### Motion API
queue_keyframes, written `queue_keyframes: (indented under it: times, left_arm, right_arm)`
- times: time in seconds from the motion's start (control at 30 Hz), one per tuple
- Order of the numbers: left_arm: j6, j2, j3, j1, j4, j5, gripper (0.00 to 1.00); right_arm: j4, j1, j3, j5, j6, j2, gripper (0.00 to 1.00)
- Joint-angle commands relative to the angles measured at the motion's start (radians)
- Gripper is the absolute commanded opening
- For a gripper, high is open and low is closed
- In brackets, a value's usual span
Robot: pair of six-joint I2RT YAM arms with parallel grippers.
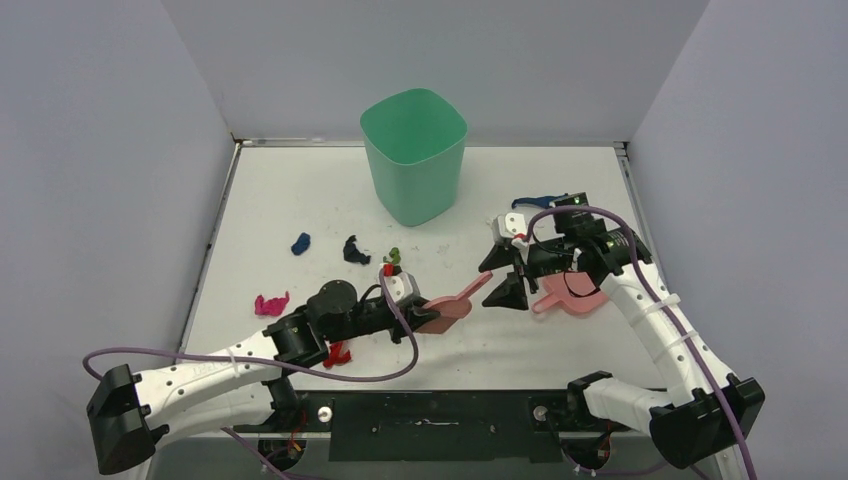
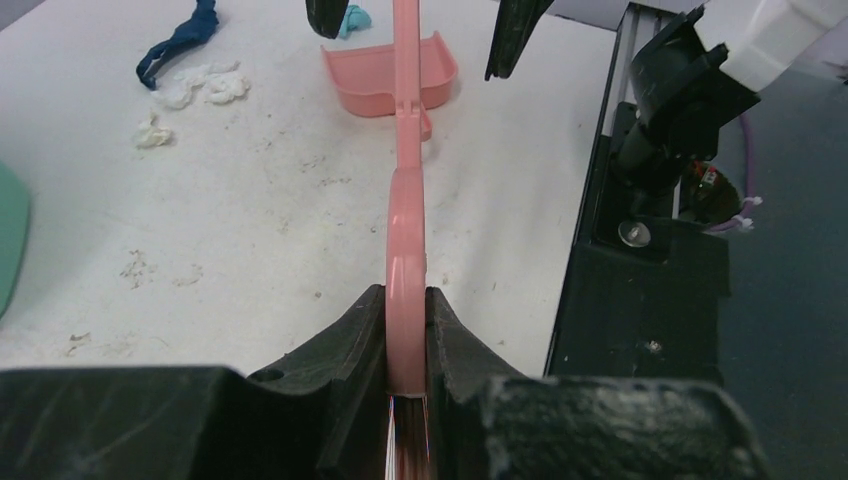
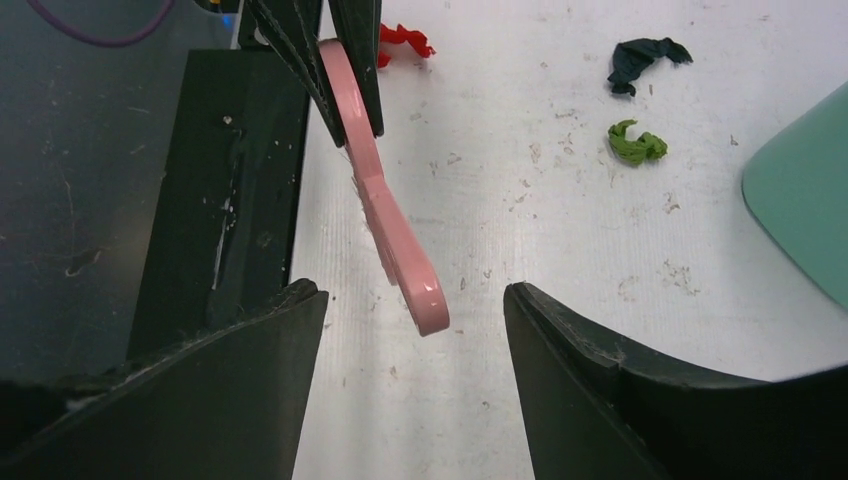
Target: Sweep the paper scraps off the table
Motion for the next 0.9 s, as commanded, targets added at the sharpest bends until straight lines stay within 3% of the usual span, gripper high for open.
queue_keyframes:
  times: [0.0, 0.1, 0.4, 0.63, 0.87]
  left_arm:
    - [-0.086, 0.003, 0.003, 0.036, 0.142, 0.113, 0.0]
    - [-0.116, 0.005, -0.005, 0.06, 0.174, 0.143, 0.0]
    - [-0.15, 0.048, 0.002, 0.098, 0.2, 0.214, 0.0]
    - [-0.145, 0.051, 0.003, 0.101, 0.193, 0.211, 0.0]
    - [-0.144, 0.067, 0.008, 0.102, 0.192, 0.221, 0.0]
  right_arm:
    - [0.089, 0.017, 0.005, -0.097, 0.085, 0.022, 0.62]
    - [0.094, 0.023, 0.008, -0.105, 0.095, 0.025, 0.56]
    - [0.078, 0.023, 0.001, -0.132, 0.107, -0.003, 0.49]
    - [0.069, 0.022, -0.006, -0.135, 0.113, -0.015, 0.36]
    - [0.084, 0.02, -0.024, -0.145, 0.121, -0.033, 0.34]
